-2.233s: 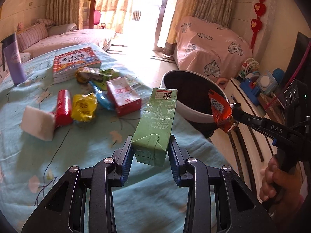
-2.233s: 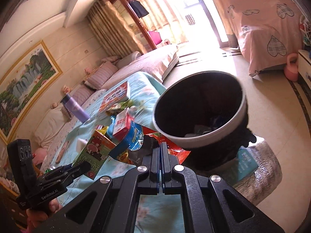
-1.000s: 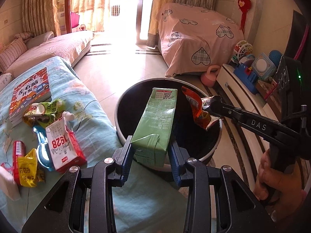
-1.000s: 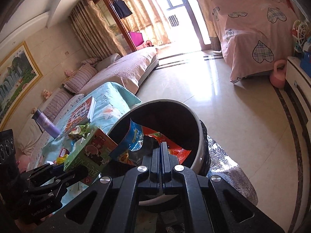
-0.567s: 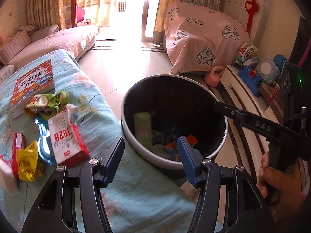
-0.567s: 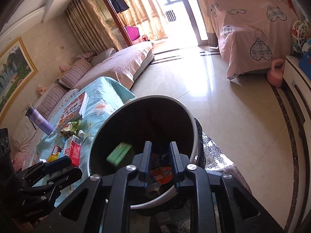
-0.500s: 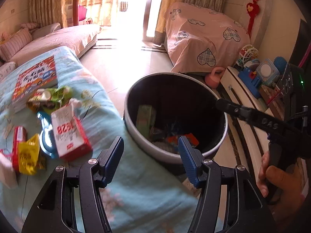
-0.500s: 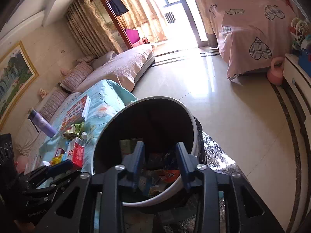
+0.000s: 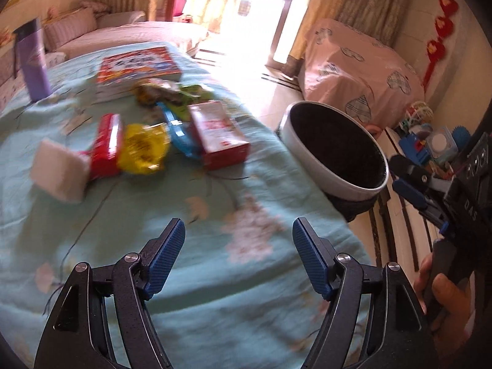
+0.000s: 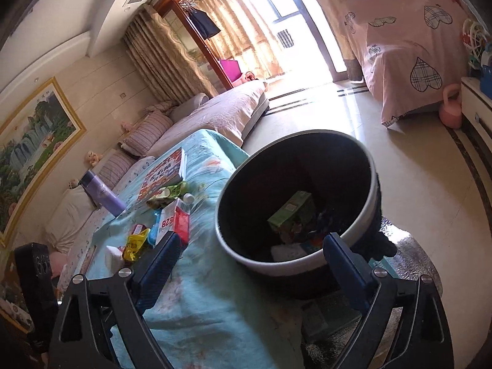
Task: Collect trash
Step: 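Grasp the white foam block with the left tool while the right tool grasps the white milk carton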
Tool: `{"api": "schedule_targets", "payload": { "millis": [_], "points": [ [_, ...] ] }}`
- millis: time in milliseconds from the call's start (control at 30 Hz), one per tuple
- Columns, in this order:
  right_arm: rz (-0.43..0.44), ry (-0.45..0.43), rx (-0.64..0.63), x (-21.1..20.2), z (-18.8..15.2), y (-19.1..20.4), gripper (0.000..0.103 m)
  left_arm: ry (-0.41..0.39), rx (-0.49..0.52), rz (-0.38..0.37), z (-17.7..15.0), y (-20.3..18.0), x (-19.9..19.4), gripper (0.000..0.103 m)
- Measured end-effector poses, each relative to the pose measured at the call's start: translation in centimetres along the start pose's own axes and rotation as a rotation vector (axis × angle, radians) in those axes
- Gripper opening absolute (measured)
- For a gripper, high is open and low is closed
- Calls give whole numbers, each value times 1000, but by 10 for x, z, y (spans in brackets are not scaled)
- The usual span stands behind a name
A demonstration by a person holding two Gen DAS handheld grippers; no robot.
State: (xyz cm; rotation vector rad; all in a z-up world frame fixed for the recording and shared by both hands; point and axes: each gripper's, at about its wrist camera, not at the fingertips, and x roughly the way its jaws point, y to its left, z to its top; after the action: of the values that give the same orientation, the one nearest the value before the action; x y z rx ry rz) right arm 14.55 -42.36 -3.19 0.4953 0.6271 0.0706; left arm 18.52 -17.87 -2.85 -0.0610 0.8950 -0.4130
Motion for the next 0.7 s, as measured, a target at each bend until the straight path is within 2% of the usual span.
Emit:
{"api": "schedule_targets", "payload": {
  "millis": [300,700],
  "points": [
    [58,78,-109,23,-27,57,96,-15,-141,73,-21,69,-24,76],
    [61,144,-230,55,-45,105,95,-4,-287,124,-39,130,-34,78]
  ]
}}
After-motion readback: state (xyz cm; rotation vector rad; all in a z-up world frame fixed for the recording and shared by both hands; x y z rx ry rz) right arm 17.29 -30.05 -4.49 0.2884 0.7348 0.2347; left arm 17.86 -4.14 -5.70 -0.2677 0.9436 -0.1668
